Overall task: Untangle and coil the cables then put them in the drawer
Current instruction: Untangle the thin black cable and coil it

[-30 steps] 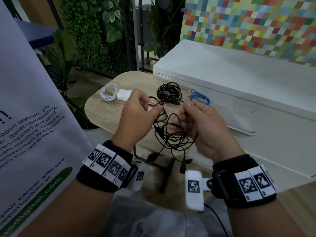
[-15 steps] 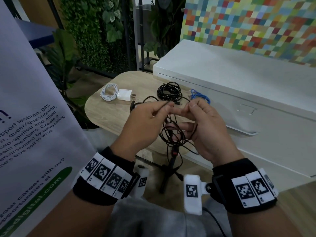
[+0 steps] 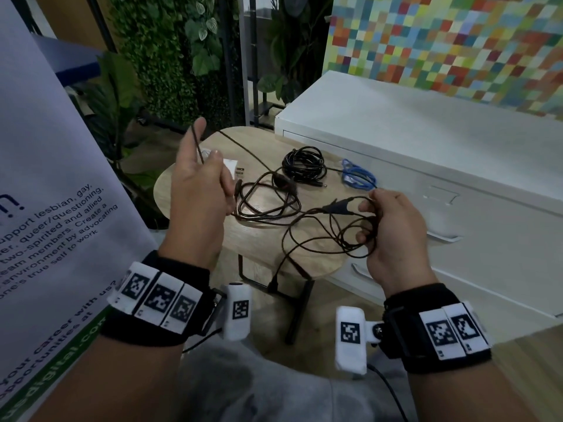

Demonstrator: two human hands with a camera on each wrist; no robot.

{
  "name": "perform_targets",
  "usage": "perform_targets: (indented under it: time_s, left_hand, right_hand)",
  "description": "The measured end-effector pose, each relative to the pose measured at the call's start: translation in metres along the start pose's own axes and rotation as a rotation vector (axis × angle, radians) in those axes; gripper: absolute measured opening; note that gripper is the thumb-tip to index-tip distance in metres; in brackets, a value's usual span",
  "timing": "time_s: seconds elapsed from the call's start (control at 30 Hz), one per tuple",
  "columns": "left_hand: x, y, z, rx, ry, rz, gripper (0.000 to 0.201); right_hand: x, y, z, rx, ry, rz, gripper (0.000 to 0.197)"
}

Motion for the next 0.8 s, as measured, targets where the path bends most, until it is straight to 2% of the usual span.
perform_targets:
  time_s: [0.23,0.37,0.43,0.53,0.63,0.7,0.8]
  left_hand:
    - [0.027,0.014,-0.009,0.008,-0.287,0.405,0.038]
    - [0.043,0.021,-0.023,0.0,-0.269,0.493,0.044]
    - [0.047,0.023,-0.033,0.022,-0.156,0.477,0.043]
    - [0.049,0.018,-0.044,0.002,0.112,0.32,0.039]
    - [0.043,0.007,-0.041,-0.027,0.299,0.124,0.041]
    - [0.036,0.0,-0.033,0.013,0.183,0.073,0.042]
    - [0.027,-0.001,-0.021,0.055,-0.134,0.14,0.034]
  right_hand:
    - [0.005,0.0,-0.004,-0.055,0.205,0.045,0.011]
    - [0.009,0.0,-0.005,-0.082,0.235,0.066,0.019]
    - [0.01,0.0,-0.005,-0.09,0.273,0.089,0.023]
    - [0.009,0.0,-0.006,-0.029,0.271,0.119,0.035]
    - [0.009,0.0,-0.007,0.004,0.246,0.23,0.025]
    - [0.009,0.0,-0.007,-0.072,0.348,0.27,0.016]
    - [0.005,-0.003,-0.004,-0.167,0.345,0.194,0.021]
Point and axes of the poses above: each hand's wrist, its own y-axis away from the middle knuckle, its own x-axis out of the palm, z = x × y, the point moved 4 cm from there along -y, towards the middle knuckle, and after that the axes turned 7 degrees about y, right-handed, at the moved point
